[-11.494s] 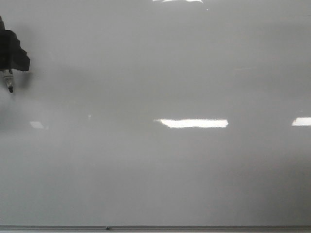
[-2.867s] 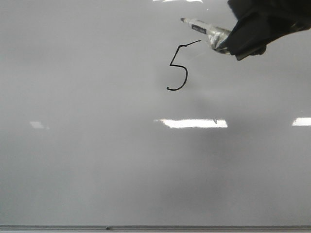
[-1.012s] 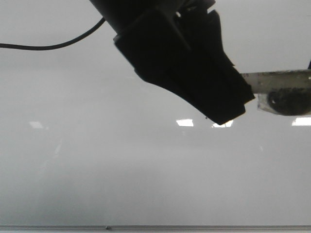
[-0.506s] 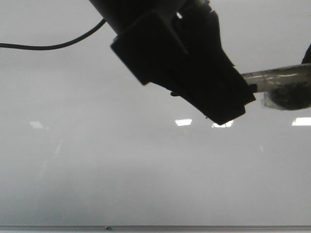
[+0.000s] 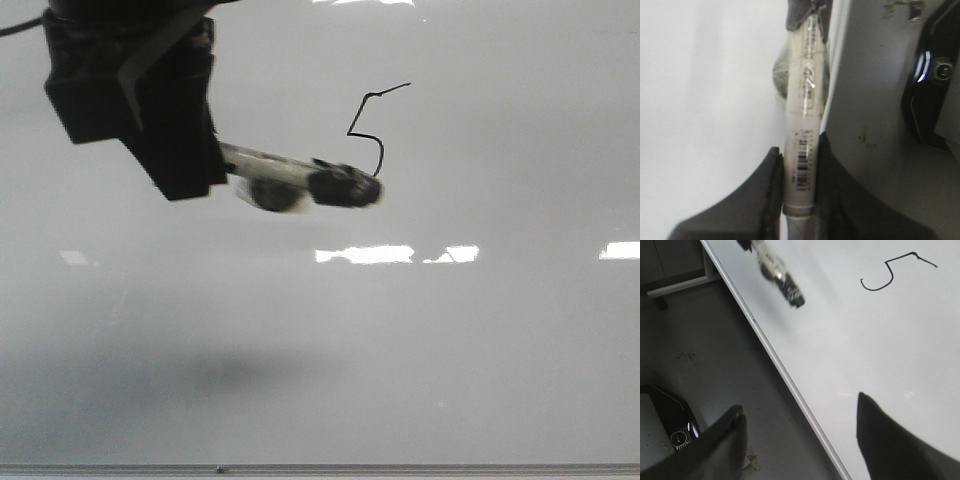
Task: Write number 5 on whiteboard
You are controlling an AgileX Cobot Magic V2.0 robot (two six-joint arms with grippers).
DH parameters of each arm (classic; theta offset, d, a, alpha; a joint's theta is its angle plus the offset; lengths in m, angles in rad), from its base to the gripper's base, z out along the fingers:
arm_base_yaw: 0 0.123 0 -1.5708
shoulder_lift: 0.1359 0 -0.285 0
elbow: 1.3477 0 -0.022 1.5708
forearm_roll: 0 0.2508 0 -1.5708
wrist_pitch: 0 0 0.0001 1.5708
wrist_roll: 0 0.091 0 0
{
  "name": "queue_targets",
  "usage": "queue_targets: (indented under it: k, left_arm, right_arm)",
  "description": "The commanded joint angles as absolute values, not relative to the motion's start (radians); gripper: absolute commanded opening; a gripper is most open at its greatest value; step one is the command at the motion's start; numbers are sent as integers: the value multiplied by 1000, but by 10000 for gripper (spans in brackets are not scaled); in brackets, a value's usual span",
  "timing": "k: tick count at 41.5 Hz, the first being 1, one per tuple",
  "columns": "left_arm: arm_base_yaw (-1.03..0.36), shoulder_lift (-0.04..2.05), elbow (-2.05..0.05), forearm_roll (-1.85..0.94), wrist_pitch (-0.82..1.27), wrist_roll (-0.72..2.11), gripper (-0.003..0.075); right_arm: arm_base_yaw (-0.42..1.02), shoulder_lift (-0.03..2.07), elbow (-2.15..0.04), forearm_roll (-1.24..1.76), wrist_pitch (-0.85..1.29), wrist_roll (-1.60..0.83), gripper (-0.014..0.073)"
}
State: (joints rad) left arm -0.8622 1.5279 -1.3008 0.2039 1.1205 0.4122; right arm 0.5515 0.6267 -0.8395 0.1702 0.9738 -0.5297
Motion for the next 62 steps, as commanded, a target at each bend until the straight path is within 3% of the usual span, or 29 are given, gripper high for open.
queue_targets:
  k: [1, 13, 24, 37, 62]
  left_arm:
    - [-778, 1471, -1335, 285, 1124, 250, -20]
    - [-365, 1154, -1211, 215, 1030, 159, -20]
    - [-91, 923, -915, 179, 627, -60, -20]
    - [-58, 933, -664, 32, 130, -64, -20]
    - [-58, 1260, -637, 30, -269, -64, -20]
  right_arm:
    - [546, 627, -865, 170, 918, -525, 496]
    - [546, 627, -865, 170, 918, -525, 496]
    - [546, 627, -865, 170, 914, -525, 496]
    - [546, 627, -865, 170, 915, -525, 496]
    - [546, 627, -865, 170, 916, -525, 496]
